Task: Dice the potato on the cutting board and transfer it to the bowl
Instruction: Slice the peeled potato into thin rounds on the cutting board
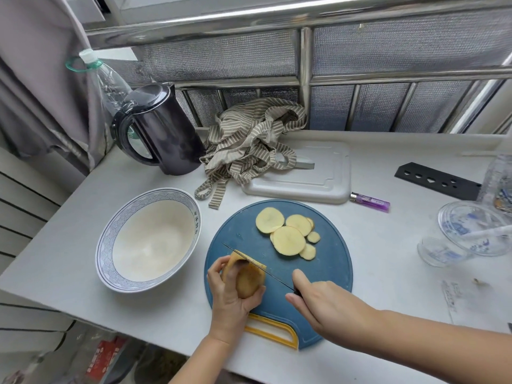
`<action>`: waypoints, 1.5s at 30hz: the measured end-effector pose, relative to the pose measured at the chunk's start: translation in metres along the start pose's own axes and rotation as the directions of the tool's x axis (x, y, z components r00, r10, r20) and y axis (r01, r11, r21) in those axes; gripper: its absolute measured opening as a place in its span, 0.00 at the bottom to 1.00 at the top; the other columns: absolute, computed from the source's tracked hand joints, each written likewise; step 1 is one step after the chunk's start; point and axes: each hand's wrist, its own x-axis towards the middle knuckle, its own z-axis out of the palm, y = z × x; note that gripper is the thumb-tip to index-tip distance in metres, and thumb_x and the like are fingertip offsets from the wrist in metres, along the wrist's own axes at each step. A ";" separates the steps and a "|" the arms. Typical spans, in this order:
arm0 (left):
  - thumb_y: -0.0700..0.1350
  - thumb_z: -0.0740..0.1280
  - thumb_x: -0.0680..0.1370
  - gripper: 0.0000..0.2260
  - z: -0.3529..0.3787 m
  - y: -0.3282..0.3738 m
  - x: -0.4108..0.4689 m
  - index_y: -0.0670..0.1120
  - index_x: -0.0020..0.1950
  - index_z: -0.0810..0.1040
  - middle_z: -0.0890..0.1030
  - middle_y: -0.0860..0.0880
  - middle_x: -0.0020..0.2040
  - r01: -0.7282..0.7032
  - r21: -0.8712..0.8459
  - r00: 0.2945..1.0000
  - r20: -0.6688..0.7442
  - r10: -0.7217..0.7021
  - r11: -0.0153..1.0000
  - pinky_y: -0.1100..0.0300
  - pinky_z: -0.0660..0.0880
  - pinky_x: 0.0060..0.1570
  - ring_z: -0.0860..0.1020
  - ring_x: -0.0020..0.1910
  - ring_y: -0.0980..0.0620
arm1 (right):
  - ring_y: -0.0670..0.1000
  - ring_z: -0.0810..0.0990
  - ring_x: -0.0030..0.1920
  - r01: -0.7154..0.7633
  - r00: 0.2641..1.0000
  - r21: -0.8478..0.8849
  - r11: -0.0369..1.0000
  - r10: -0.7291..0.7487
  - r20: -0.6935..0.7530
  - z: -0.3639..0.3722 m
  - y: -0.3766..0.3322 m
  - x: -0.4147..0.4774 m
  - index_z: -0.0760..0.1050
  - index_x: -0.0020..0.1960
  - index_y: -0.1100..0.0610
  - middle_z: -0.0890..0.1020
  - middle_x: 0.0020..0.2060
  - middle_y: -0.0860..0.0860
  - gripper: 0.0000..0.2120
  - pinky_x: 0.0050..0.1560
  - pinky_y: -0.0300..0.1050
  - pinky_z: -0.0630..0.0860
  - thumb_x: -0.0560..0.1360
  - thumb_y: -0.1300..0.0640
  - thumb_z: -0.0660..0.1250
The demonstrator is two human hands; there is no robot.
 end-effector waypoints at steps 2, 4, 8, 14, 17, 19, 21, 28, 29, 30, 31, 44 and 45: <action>0.63 0.69 0.69 0.26 0.000 0.000 0.000 0.68 0.64 0.65 0.61 0.57 0.62 -0.002 0.001 1.000 -0.003 0.002 1.000 0.53 0.67 0.64 0.65 0.65 0.51 | 0.55 0.68 0.34 -0.002 1.000 -0.005 1.000 0.002 0.008 0.000 -0.001 0.000 0.55 0.47 0.52 0.69 0.33 0.49 0.11 0.41 0.55 0.69 0.83 0.45 0.46; 0.64 0.69 0.69 0.28 0.000 0.001 0.000 0.71 0.66 0.63 0.60 0.57 0.62 -0.001 -0.003 1.000 -0.009 0.001 1.000 0.53 0.67 0.63 0.66 0.64 0.48 | 0.52 0.66 0.31 -0.004 1.000 -0.008 1.000 0.004 0.018 -0.001 0.000 0.001 0.54 0.47 0.52 0.67 0.31 0.48 0.11 0.39 0.53 0.68 0.83 0.45 0.46; 0.62 0.69 0.67 0.28 0.001 0.001 0.000 0.70 0.65 0.64 0.59 0.59 0.59 0.001 0.000 1.000 -0.025 -0.001 1.000 0.54 0.67 0.61 0.66 0.64 0.54 | 0.50 0.65 0.31 -0.030 0.999 0.000 1.000 0.030 0.022 -0.001 0.004 0.005 0.55 0.47 0.52 0.67 0.32 0.47 0.12 0.38 0.51 0.67 0.83 0.45 0.48; 0.68 0.67 0.68 0.26 0.002 -0.002 -0.001 0.65 0.63 0.65 0.59 0.59 0.57 0.015 0.017 1.000 0.001 -0.015 1.000 0.63 0.62 0.61 0.58 0.65 0.70 | 0.49 0.65 0.30 -0.095 0.994 -0.030 0.995 0.096 0.043 -0.003 0.009 0.011 0.57 0.48 0.55 0.67 0.32 0.49 0.12 0.38 0.51 0.67 0.83 0.46 0.50; 0.70 0.65 0.70 0.26 0.002 -0.002 -0.001 0.64 0.64 0.65 0.59 0.59 0.58 0.022 0.013 1.000 -0.007 -0.022 1.000 0.64 0.63 0.61 0.59 0.65 0.70 | 0.52 0.66 0.31 -0.103 0.993 -0.059 0.993 0.107 0.058 0.001 0.005 0.012 0.57 0.48 0.55 0.68 0.32 0.50 0.12 0.37 0.53 0.67 0.83 0.48 0.50; 0.66 0.68 0.69 0.27 0.002 -0.001 -0.001 0.64 0.65 0.64 0.58 0.59 0.58 0.028 0.003 1.000 -0.005 -0.028 1.000 0.62 0.64 0.61 0.61 0.64 0.67 | 0.54 0.67 0.31 -0.108 0.992 -0.075 0.991 0.112 0.064 0.003 0.003 0.012 0.56 0.47 0.54 0.68 0.32 0.50 0.11 0.34 0.51 0.65 0.84 0.48 0.50; 0.61 0.69 0.68 0.28 0.002 -0.001 0.000 0.65 0.65 0.63 0.58 0.60 0.58 0.004 0.003 1.000 -0.012 -0.004 1.000 0.59 0.68 0.61 0.64 0.62 0.61 | 0.53 0.66 0.30 -0.109 0.990 -0.096 0.989 0.116 0.075 0.002 0.003 0.012 0.56 0.47 0.54 0.68 0.31 0.50 0.11 0.32 0.49 0.62 0.84 0.48 0.49; 0.59 0.70 0.67 0.28 0.004 -0.005 -0.001 0.64 0.64 0.65 0.58 0.59 0.57 0.006 -0.009 1.000 -0.015 -0.006 1.000 0.63 0.66 0.62 0.59 0.67 0.68 | 0.53 0.64 0.30 -0.078 0.993 -0.126 0.989 0.088 0.082 -0.007 -0.001 0.025 0.57 0.48 0.56 0.67 0.32 0.51 0.11 0.36 0.52 0.64 0.84 0.49 0.50; 0.59 0.70 0.67 0.28 0.005 -0.006 -0.002 0.64 0.64 0.65 0.58 0.59 0.57 0.015 -0.014 1.000 -0.012 -0.015 1.000 0.65 0.66 0.62 0.59 0.67 0.68 | 0.53 0.64 0.30 -0.078 0.992 -0.125 0.989 0.089 0.086 -0.007 -0.001 0.026 0.57 0.48 0.56 0.67 0.32 0.51 0.11 0.36 0.52 0.65 0.84 0.50 0.50; 0.59 0.70 0.67 0.28 0.005 -0.006 -0.002 0.64 0.64 0.65 0.58 0.59 0.57 0.017 -0.010 1.000 -0.010 -0.017 1.000 0.68 0.65 0.63 0.59 0.67 0.68 | 0.53 0.65 0.30 -0.082 0.992 -0.123 0.989 0.094 0.090 -0.007 0.000 0.026 0.57 0.48 0.56 0.67 0.32 0.51 0.11 0.36 0.53 0.65 0.84 0.50 0.50; 0.59 0.70 0.67 0.28 0.005 -0.005 -0.002 0.64 0.64 0.65 0.58 0.59 0.57 0.013 -0.008 1.000 -0.008 -0.014 1.000 0.69 0.64 0.63 0.59 0.67 0.67 | 0.53 0.65 0.30 -0.088 0.991 -0.123 0.988 0.099 0.090 -0.006 0.001 0.026 0.57 0.48 0.56 0.67 0.32 0.51 0.11 0.36 0.53 0.65 0.84 0.50 0.50; 0.59 0.70 0.66 0.26 -0.003 -0.002 0.005 0.64 0.62 0.66 0.63 0.53 0.58 -0.014 -0.015 0.999 0.040 0.015 1.000 0.77 0.58 0.63 0.57 0.67 0.72 | 0.54 0.67 0.30 -0.039 0.999 -0.080 0.996 0.040 0.012 0.006 0.000 0.060 0.58 0.47 0.56 0.67 0.31 0.51 0.09 0.33 0.52 0.64 0.83 0.53 0.54; 0.60 0.70 0.66 0.26 -0.005 -0.002 0.005 0.65 0.61 0.65 0.62 0.55 0.59 -0.015 -0.018 0.998 0.053 0.016 1.000 0.78 0.59 0.62 0.56 0.67 0.72 | 0.53 0.67 0.30 -0.042 0.999 -0.076 0.996 0.043 0.017 0.007 0.000 0.057 0.58 0.47 0.55 0.67 0.31 0.51 0.09 0.34 0.53 0.65 0.83 0.53 0.54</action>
